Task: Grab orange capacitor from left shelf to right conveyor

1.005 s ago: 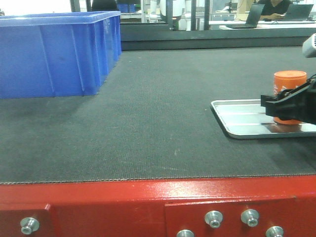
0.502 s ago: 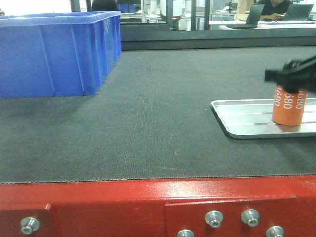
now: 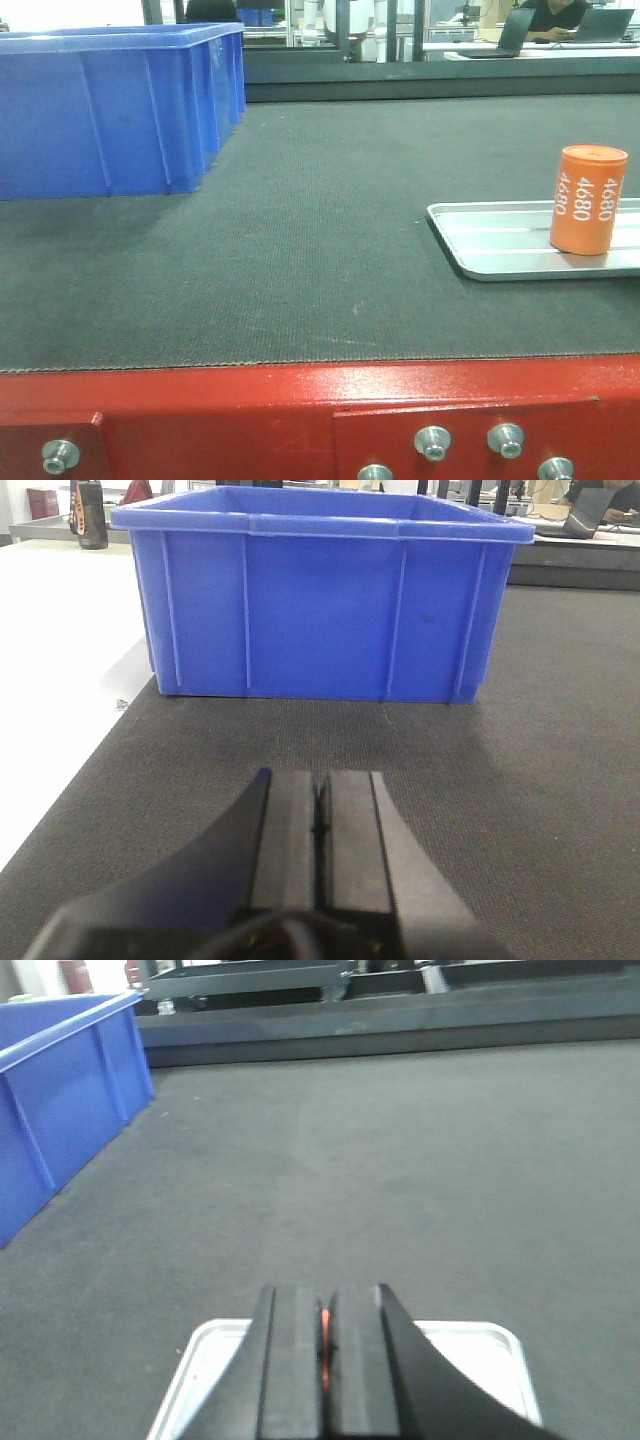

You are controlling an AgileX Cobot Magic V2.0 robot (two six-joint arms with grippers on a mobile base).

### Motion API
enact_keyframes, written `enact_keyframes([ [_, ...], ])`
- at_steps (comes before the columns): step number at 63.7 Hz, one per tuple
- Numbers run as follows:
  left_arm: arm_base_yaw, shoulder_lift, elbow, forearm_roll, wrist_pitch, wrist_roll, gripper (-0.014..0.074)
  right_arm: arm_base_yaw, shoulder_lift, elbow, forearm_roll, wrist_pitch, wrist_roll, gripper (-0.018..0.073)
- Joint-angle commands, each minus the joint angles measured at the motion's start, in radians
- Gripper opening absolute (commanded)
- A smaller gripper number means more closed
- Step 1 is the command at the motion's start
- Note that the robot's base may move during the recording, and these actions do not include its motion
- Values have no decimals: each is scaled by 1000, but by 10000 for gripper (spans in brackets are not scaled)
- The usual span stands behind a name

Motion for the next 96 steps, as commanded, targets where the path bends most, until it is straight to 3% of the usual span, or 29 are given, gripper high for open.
enact_keyframes([
  [1,0,-12,-4,-2,-90,-1,-127,-2,-109,-24,-7,52,2,50],
  [11,0,-12,-4,-2,-90,-1,-127,-2,-260,-24,-7,186,1,51],
  [45,0,-12,-4,-2,-90,-1,-127,-2,-313,-23,-7,178,-12,51],
  [52,0,-12,-4,-2,-90,-1,-127,-2,-330,-21,22,188,-114,51],
  [59,0,-12,-4,-2,-90,-1,-127,-3,-404,6,160,214,-295,51],
  [64,0,-12,-4,-2,-90,-1,-127,-12,-479,60,216,220,-365,51],
  [83,0,-12,-4,-2,-90,-1,-127,-141,-770,334,252,215,-366,51],
  [96,0,-12,-4,-2,-90,-1,-127,-147,-758,415,252,228,-366,51],
])
